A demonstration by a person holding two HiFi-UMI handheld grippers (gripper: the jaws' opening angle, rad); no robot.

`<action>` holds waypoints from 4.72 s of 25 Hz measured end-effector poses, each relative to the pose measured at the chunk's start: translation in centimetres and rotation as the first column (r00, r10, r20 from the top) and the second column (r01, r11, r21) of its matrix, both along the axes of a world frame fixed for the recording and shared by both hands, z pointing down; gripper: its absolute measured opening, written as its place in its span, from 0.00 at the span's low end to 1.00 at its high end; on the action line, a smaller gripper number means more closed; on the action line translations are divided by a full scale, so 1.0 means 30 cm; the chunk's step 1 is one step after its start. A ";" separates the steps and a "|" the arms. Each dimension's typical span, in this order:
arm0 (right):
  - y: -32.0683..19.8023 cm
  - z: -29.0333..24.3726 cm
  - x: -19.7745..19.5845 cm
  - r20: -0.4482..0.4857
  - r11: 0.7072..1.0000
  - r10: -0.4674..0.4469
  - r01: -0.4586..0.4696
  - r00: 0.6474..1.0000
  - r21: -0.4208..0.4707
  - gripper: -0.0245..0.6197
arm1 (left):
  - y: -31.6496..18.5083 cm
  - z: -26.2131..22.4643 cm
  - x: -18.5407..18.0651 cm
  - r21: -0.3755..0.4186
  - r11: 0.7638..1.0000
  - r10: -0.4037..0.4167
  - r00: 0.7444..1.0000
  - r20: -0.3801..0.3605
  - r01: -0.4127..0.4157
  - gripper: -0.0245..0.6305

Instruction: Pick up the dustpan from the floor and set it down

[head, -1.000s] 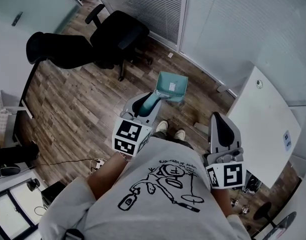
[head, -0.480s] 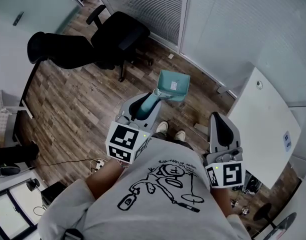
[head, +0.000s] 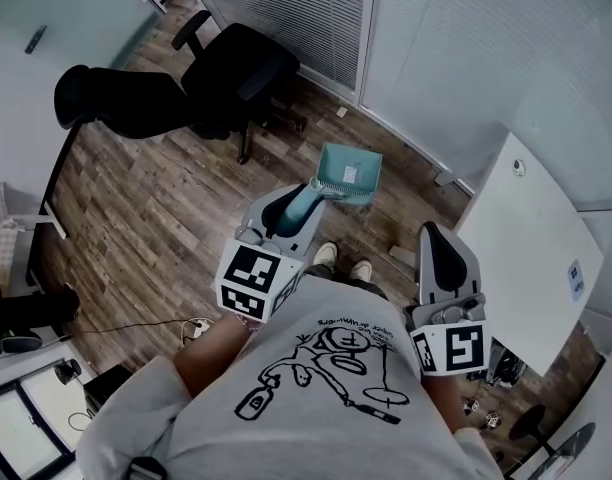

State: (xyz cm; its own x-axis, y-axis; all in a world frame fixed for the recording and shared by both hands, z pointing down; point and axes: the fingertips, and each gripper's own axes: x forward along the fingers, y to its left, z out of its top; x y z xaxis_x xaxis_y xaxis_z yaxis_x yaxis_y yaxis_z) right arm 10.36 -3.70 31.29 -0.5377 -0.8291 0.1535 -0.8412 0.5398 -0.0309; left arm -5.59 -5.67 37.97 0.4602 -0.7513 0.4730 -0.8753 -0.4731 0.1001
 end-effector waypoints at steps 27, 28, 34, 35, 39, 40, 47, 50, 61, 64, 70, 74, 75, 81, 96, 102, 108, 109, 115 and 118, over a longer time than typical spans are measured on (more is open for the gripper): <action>-0.026 0.016 0.005 -0.008 1.000 0.022 -0.023 1.000 -0.009 0.04 | -0.073 0.275 -0.026 -0.029 0.999 0.023 0.998 0.056 -0.021 0.22; -0.025 0.015 0.003 -0.008 1.000 0.024 -0.024 1.000 -0.009 0.05 | -0.075 0.287 -0.029 -0.028 0.999 0.023 0.998 0.058 -0.022 0.22; -0.030 0.015 -0.007 -0.006 1.000 0.029 -0.029 1.000 -0.008 0.05 | -0.087 0.399 -0.045 -0.033 0.999 0.026 0.999 0.046 -0.024 0.22; -0.030 0.014 -0.008 -0.007 1.000 0.030 -0.030 1.000 -0.008 0.05 | -0.088 0.418 -0.050 -0.033 0.999 0.023 0.999 0.042 -0.022 0.22; -0.028 0.014 -0.010 -0.006 0.999 0.035 -0.035 0.999 -0.008 0.05 | -0.095 0.497 -0.073 -0.042 0.999 0.010 1.000 0.024 -0.009 0.22; -0.029 0.015 -0.011 -0.006 0.999 0.036 -0.036 0.999 -0.009 0.05 | -0.098 0.519 -0.079 -0.045 0.999 0.008 1.000 0.022 -0.007 0.22; -0.037 0.014 -0.017 -0.004 0.999 0.046 -0.046 0.999 -0.009 0.05 | -0.113 0.673 -0.117 -0.088 0.996 -0.003 1.000 0.025 0.006 0.22; -0.040 0.016 -0.015 -0.004 0.999 0.052 -0.052 0.999 -0.013 0.05 | -0.112 0.729 -0.126 -0.095 0.995 0.010 0.999 0.044 -0.005 0.22; -0.048 0.032 -0.038 -0.009 0.998 0.055 -0.055 0.998 -0.026 0.05 | -0.105 0.918 -0.156 -0.117 0.990 0.096 0.989 0.112 -0.083 0.22; -0.050 0.032 -0.045 -0.009 0.998 0.054 -0.054 0.999 -0.028 0.05 | -0.117 0.958 -0.175 -0.132 0.988 0.098 0.988 0.119 -0.082 0.22; -0.049 0.033 -0.049 -0.012 0.998 0.057 -0.057 0.998 -0.032 0.05 | -0.124 1.042 -0.198 -0.161 0.983 0.113 0.986 0.123 -0.093 0.22; -0.051 0.036 -0.053 -0.020 0.998 0.059 -0.060 0.998 -0.034 0.05 | -0.136 1.102 -0.212 -0.181 0.978 0.125 0.984 0.130 -0.100 0.22; -0.049 0.036 -0.054 -0.022 0.998 0.060 -0.061 0.998 -0.034 0.05 | -0.139 1.114 -0.217 -0.185 0.978 0.125 0.983 0.132 -0.100 0.22; -0.044 0.036 -0.045 -0.033 0.997 0.069 -0.070 0.997 -0.040 0.05 | -0.152 1.170 -0.232 -0.198 0.976 0.122 0.984 0.133 -0.094 0.22; -0.037 0.045 -0.009 -0.046 0.995 0.091 -0.093 0.995 -0.036 0.05 | -0.133 1.311 -0.295 -0.337 0.941 0.051 0.988 0.148 0.001 0.22; -0.047 0.054 -0.006 -0.040 0.996 0.083 -0.084 0.996 -0.039 0.05 | -0.125 1.329 -0.301 -0.364 0.932 0.063 0.983 0.171 0.003 0.22; -0.052 0.059 0.000 -0.036 0.996 0.078 -0.079 0.996 -0.044 0.05 | -0.075 1.343 -0.304 -0.388 0.921 0.103 0.971 0.214 -0.012 0.22; -0.054 0.061 -0.001 -0.035 0.996 0.075 -0.077 0.997 -0.046 0.05 | -0.068 1.347 -0.307 -0.392 0.920 0.103 0.971 0.218 -0.010 0.22; -0.058 0.061 -0.002 -0.032 0.996 0.067 -0.069 0.997 -0.050 0.05 | -0.012 1.374 -0.342 -0.426 0.905 0.097 0.966 0.239 0.015 0.22; -0.065 0.066 -0.012 -0.028 0.996 0.060 -0.061 0.998 -0.062 0.04 | 0.025 1.405 -0.368 -0.437 0.900 0.105 0.961 0.255 0.018 0.22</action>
State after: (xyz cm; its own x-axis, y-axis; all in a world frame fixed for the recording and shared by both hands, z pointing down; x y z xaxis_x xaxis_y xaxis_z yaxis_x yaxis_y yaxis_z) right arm 9.99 -5.64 33.26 -0.4819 -0.8482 0.2197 -0.8733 0.4855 -0.0411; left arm -16.62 -4.92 80.12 0.2986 -0.4270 0.8535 -0.8773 -0.4748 0.0694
